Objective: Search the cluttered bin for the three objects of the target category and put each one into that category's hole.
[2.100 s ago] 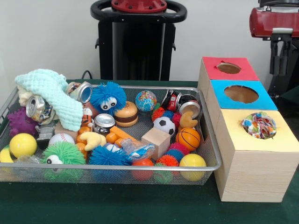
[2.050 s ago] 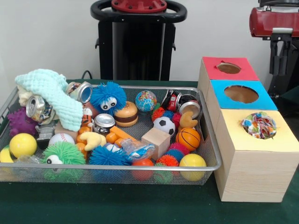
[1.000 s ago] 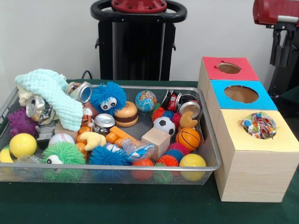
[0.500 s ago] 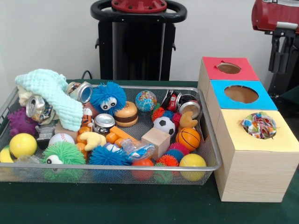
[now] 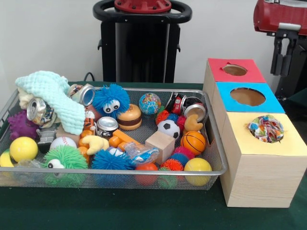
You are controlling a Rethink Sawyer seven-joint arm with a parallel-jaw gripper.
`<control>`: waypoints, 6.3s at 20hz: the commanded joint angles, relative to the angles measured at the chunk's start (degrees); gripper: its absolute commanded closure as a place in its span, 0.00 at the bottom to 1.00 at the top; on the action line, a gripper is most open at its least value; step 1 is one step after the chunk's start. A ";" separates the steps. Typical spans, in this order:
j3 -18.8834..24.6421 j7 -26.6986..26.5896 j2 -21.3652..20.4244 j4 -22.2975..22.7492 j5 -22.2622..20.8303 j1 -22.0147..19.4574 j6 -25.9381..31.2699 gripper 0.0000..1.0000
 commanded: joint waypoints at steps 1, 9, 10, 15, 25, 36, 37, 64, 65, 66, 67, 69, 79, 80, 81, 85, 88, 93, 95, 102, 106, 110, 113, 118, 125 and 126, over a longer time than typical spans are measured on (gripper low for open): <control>3.30 5.38 2.11 2.32 -4.42 -2.42 -1.45 1.00; 5.09 4.85 4.31 1.75 -4.78 -4.14 -4.10 1.00; 5.21 4.81 4.48 1.65 -4.78 -4.23 -4.28 1.00; 6.29 4.57 5.99 0.83 -4.59 -5.05 -5.25 1.00; 6.79 6.14 5.49 1.70 -5.47 -4.96 -7.19 1.00; 7.71 7.89 5.90 1.15 -5.64 -5.01 -8.36 1.00; 7.29 8.29 6.33 0.83 -5.42 -4.54 -8.39 1.00; 5.05 10.77 8.46 0.07 -4.30 -2.33 -11.86 1.00; 5.00 10.85 8.52 0.13 -4.26 -2.30 -12.21 1.00; 4.97 10.86 8.57 0.15 -4.21 -2.30 -12.44 1.00; 4.91 10.92 8.67 0.22 -4.18 -2.24 -12.82 1.00; 4.87 10.95 8.84 0.25 -4.05 -2.18 -13.27 1.00; 3.75 11.71 9.64 0.63 -3.21 -1.20 -15.89 1.00; 3.62 11.75 9.69 0.67 -3.14 -1.12 -16.09 1.00; 3.56 11.91 9.67 0.88 -3.06 -1.06 -16.62 1.00; 2.63 12.44 10.12 1.03 -2.74 -0.49 -18.79 1.00; 2.25 12.79 10.41 1.30 -2.43 -0.13 -20.10 1.00; 1.49 14.24 8.87 5.99 -2.83 0.61 -24.14 1.00; 1.20 14.15 9.09 6.05 -2.57 0.78 -25.04 1.00; 0.67 13.71 9.49 6.26 -1.86 1.07 -26.39 1.00; 0.81 13.52 9.55 6.35 -1.79 0.98 -26.58 1.00; 1.15 13.44 9.45 6.58 -1.81 0.79 -25.90 1.00; 1.79 13.18 9.24 6.76 -2.15 0.38 -25.25 1.00; 2.28 13.04 9.14 7.02 -2.39 0.07 -25.08 1.00; 2.41 13.15 9.34 7.22 -2.43 0.22 -25.65 1.00; 2.47 13.17 9.34 7.28 -2.43 0.21 -25.71 1.00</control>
